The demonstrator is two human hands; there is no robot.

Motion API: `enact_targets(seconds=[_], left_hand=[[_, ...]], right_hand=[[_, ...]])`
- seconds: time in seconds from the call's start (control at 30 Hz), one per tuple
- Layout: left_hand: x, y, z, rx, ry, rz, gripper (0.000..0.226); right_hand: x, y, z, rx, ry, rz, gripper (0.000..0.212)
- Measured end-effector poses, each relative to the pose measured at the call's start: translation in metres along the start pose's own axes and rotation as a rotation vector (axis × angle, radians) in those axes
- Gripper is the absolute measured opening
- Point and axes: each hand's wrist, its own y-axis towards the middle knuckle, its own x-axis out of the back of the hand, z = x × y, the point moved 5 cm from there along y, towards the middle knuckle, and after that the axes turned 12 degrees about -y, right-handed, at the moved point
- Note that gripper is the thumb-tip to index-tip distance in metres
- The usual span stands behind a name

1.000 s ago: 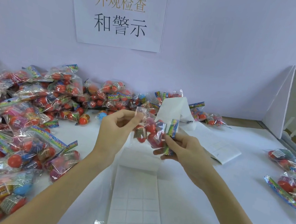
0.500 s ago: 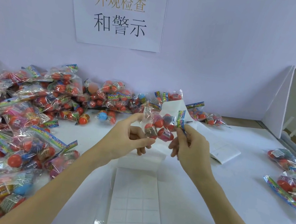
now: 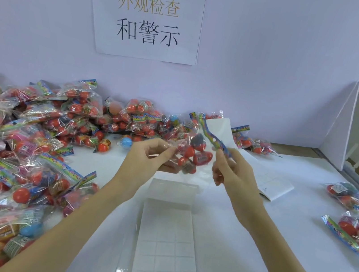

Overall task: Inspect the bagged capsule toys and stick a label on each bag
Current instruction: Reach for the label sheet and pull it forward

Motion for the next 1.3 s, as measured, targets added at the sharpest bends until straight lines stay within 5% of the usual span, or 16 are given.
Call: enact_targets(seconds=[0.07, 0.3, 0.53, 0.67, 0.9, 1.03, 1.17, 1.3], left_hand=[[-0.003, -0.001, 0.003, 0.048, -0.128, 0.003, 0.018], [-0.014, -0.002, 0.013, 0.234, -0.397, 0.12, 0.029], [-0.007, 0.001, 0.005, 0.115, -0.1, 0.081, 0.052], [-0.013, -0.003, 0.005, 0.062, 0.057, 0.127, 0.043], [-0.012, -0.003, 0.007, 0.016, 0.009, -0.031, 0.013], [-0.006, -0.004, 0.005, 0.039, -0.145, -0.152, 0.012], [-0.007, -0.003, 0.004, 0.155, -0.297, -0.093, 0.015], [-0.011, -0.003, 0.001, 0.089, -0.132, -0.012, 0.022]], right_hand=[[-0.004, -0.001, -0.005, -0.134, 0.141, 0.064, 0.031], [-0.001, 0.001, -0.006, -0.159, 0.448, -0.039, 0.027], [0.004, 0.001, 0.0, -0.003, -0.11, -0.157, 0.036], [-0.005, -0.006, 0.007, 0.072, -0.224, -0.107, 0.036], [-0.005, -0.006, 0.008, 0.04, -0.153, -0.065, 0.041], [-0.018, -0.01, 0.004, -0.107, 0.101, 0.24, 0.045], [-0.015, -0.01, 0.006, -0.085, 0.096, 0.2, 0.029], [-0.016, -0.011, 0.005, -0.084, 0.089, 0.231, 0.02]])
